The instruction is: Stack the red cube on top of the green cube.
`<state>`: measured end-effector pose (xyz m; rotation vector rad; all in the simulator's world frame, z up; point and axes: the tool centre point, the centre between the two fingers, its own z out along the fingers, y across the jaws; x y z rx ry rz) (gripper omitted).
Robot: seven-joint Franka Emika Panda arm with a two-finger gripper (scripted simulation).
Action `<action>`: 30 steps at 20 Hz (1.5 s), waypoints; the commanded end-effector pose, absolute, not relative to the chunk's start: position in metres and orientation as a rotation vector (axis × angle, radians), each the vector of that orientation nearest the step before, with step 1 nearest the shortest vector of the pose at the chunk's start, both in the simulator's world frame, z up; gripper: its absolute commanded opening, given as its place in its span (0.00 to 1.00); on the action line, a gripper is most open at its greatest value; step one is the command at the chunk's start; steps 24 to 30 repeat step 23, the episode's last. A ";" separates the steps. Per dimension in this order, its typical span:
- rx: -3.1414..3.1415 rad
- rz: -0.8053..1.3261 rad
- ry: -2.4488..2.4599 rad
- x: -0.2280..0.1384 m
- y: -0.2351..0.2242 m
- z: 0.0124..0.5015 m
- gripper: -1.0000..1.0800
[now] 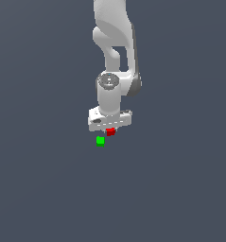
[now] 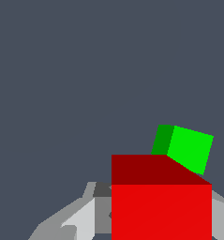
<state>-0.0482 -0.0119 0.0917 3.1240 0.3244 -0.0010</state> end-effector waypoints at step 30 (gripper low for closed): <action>3.124 0.000 0.323 -0.022 -0.065 0.059 0.96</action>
